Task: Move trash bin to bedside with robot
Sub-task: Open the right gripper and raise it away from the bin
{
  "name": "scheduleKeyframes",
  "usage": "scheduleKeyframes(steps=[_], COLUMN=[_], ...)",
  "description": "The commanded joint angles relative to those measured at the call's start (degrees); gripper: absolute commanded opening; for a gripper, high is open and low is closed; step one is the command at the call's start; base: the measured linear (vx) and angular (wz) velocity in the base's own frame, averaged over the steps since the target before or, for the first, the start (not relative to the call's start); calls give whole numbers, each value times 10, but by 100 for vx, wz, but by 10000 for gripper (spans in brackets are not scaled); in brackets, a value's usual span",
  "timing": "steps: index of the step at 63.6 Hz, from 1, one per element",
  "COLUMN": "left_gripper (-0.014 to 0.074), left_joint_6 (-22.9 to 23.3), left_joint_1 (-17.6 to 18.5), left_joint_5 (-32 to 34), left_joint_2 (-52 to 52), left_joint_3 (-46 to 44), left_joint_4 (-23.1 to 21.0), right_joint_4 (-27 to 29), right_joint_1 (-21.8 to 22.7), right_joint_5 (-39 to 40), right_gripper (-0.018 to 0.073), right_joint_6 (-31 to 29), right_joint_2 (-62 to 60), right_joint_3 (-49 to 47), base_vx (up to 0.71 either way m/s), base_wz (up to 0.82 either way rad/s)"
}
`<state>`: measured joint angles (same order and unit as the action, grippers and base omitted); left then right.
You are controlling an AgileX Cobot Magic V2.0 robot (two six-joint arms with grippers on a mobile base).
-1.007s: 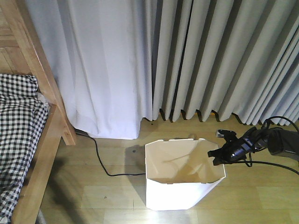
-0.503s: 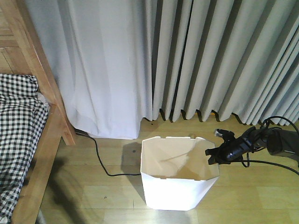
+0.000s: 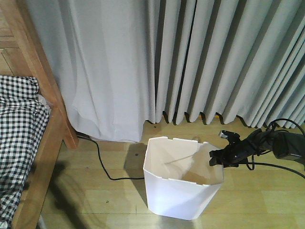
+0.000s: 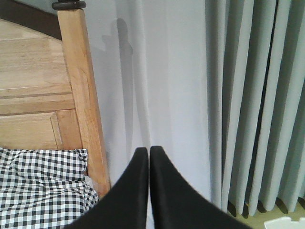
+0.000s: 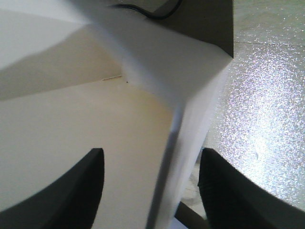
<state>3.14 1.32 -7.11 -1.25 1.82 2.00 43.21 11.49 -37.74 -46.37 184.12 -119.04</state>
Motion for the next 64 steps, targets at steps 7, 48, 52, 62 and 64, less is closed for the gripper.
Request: scheduleKeyframes(steps=[7,48,52,62,64], left_gripper=[-6,-6,-6,-6,-6], left_joint_6=[2,2,2,2,2], left_joint_1=[-1,-1,-1,-1,-1], left_joint_5=[42,42,42,42,42], left_joint_2=[-3,-3,-3,-3,-3], left_joint_3=[-14,-14,-14,-14,-14], left_joint_4=[-1,-1,-1,-1,-1], right_joint_4=[26,91,90,81,81], right_joint_1=[3,-4,-4,-4,-4], right_joint_5=[-14,121,143,189,195], right_gripper=[426,426,426,426,426], right_joint_6=[18,-39,-40,-63,-68], right_joint_2=[-10,-300,-349,-493,-524], right_joint_3=[-9,322,374,498,523], base_vx=[0,0,0,0,0], base_wz=[0,0,0,0,0])
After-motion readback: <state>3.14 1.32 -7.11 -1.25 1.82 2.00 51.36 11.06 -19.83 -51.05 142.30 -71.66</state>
